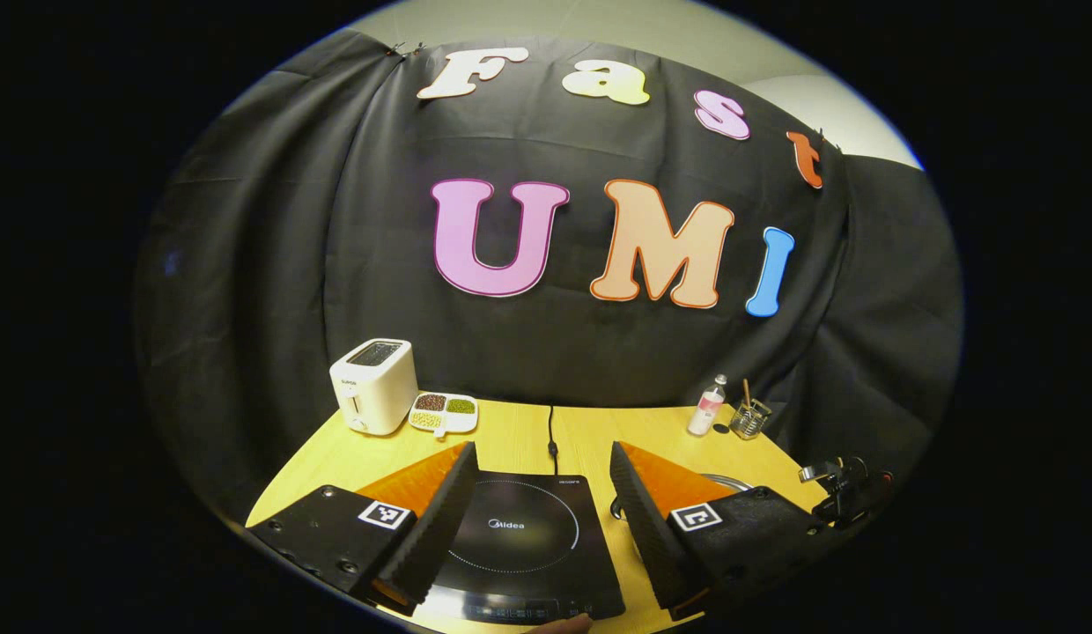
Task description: First push the handle of the pot to place it horizontally, then grasp the pot with both hands and set it on the induction cooktop.
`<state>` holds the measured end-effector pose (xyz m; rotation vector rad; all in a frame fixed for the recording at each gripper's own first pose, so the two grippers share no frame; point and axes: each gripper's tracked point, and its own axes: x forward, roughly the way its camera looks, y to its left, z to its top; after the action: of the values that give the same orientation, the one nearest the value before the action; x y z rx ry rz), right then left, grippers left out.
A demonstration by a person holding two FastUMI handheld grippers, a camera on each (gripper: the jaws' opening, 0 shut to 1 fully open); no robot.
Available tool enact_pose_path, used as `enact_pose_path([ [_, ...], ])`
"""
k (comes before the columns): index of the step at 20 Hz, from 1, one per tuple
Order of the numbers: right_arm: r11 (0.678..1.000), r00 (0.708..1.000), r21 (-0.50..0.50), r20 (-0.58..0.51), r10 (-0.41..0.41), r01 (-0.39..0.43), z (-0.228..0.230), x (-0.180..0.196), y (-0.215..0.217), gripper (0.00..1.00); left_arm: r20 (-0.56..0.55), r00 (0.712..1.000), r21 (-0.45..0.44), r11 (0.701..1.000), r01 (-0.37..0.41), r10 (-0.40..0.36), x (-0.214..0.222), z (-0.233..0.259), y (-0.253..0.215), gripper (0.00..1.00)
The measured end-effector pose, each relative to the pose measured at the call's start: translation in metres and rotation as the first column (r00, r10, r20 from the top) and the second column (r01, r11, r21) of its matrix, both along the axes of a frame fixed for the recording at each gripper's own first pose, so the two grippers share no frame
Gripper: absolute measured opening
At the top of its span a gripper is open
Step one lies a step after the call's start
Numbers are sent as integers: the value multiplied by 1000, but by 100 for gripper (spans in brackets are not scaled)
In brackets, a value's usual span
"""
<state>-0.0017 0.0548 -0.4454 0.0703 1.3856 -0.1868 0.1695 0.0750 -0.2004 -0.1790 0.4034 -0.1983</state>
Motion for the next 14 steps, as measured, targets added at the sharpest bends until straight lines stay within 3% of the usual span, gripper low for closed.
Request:
enact_pose_path([
  [7,991,996,-94,4,-92,92,3,19,-57,3,-9,1000,-20,1000,12,-12,2,-2,-7,92],
  [14,992,998,-115,24,-57,59,2,58,-106,3,-40,999,5,1000,-7,8,14,-10,-29,92],
])
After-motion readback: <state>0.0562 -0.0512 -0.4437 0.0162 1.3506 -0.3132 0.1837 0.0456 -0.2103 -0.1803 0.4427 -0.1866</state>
